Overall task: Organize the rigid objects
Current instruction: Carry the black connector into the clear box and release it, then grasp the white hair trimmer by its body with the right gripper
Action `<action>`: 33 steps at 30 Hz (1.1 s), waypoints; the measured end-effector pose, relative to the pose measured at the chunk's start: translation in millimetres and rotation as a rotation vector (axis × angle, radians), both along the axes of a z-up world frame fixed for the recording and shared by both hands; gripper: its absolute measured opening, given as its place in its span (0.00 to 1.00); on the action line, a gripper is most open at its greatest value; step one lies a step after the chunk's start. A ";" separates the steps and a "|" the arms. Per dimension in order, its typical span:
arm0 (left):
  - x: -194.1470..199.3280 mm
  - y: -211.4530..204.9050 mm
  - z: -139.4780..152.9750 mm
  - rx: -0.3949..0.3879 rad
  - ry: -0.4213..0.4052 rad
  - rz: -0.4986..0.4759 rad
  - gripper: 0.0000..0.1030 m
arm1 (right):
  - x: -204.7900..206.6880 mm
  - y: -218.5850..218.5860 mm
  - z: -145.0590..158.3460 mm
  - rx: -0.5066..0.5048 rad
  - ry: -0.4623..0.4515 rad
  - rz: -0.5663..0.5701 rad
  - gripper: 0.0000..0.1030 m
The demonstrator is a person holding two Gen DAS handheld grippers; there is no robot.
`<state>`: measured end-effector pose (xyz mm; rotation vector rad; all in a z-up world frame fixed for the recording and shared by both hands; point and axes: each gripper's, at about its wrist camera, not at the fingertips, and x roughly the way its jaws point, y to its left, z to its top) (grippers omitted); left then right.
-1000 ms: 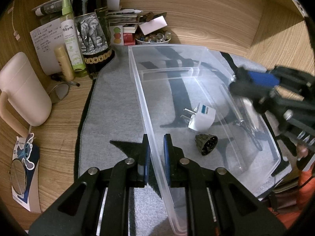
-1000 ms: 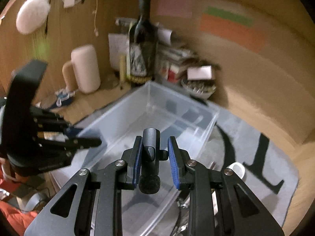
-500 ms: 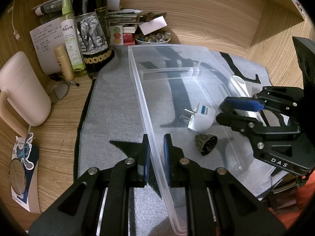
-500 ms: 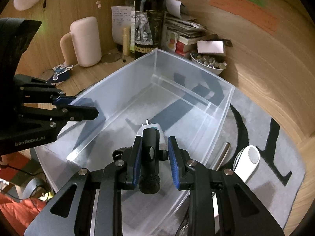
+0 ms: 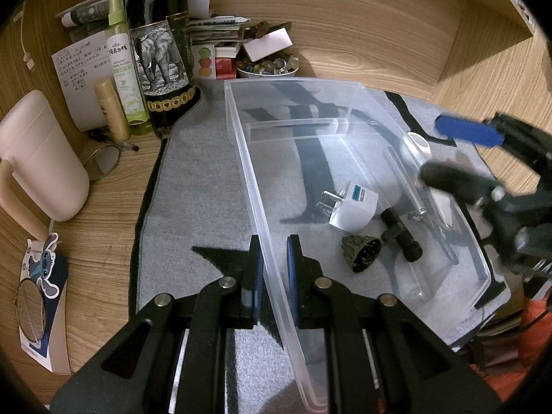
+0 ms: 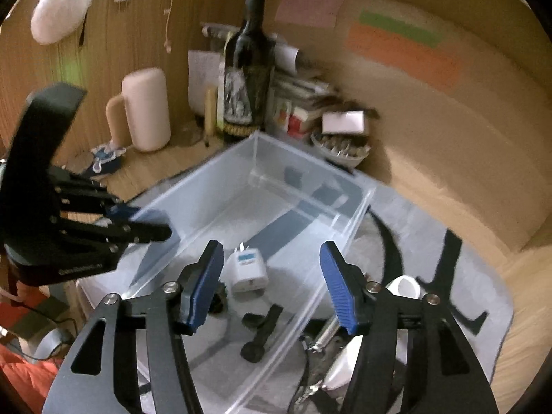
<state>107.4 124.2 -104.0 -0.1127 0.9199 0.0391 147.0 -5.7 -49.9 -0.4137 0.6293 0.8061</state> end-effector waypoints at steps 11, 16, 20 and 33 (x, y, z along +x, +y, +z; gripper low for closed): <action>0.4 -0.1 -0.4 -0.002 0.000 0.000 0.12 | 15.7 -36.2 23.8 0.047 -0.064 -0.120 0.54; 1.3 -0.5 -0.3 -0.002 0.001 0.000 0.12 | 29.3 -56.7 13.9 0.049 -0.030 -0.190 0.54; 1.3 -0.3 -0.2 -0.003 0.000 0.000 0.12 | 42.7 -67.3 -7.8 0.019 0.023 -0.235 0.54; 1.5 0.0 -0.4 0.005 -0.002 -0.005 0.12 | 96.9 -78.9 -72.1 -0.032 0.218 -0.350 0.54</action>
